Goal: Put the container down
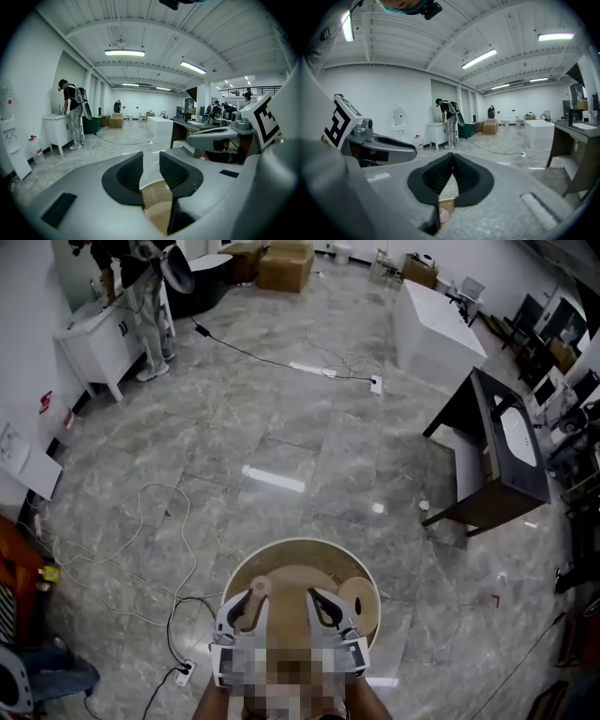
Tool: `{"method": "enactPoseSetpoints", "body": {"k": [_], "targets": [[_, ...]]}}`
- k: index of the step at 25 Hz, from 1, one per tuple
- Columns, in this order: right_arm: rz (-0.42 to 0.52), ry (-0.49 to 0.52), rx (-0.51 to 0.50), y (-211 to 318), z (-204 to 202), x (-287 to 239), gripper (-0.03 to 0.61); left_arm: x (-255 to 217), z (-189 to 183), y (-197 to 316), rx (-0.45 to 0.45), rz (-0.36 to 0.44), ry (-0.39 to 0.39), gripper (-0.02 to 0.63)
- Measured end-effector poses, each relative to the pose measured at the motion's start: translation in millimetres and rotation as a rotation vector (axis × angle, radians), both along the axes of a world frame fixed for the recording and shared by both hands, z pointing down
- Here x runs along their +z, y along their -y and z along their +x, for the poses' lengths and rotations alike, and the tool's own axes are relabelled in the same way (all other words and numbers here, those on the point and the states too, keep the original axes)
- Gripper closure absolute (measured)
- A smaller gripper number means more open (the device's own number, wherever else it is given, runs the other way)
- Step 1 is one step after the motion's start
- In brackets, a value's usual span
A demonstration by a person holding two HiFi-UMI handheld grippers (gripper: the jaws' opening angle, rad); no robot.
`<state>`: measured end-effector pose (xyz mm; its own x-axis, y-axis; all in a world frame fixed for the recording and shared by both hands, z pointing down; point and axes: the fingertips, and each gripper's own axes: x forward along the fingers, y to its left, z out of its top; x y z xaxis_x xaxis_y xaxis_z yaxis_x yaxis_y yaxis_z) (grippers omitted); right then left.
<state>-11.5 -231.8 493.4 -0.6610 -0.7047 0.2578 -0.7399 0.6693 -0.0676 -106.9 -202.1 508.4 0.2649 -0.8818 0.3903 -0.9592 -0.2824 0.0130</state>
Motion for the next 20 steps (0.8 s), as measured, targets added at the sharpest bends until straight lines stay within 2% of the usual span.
{"method": "enactPoseSetpoints", "body": {"k": [8, 20], "targets": [[0.042, 0.031, 0.079, -43, 20, -101, 0.578, -91, 21, -36, 0.056, 0.034, 0.0, 0.545], [0.11, 0.009, 0.124, -121, 38, -174, 0.578, -163, 7, -114, 0.056, 0.073, 0.026, 0.58]]}}
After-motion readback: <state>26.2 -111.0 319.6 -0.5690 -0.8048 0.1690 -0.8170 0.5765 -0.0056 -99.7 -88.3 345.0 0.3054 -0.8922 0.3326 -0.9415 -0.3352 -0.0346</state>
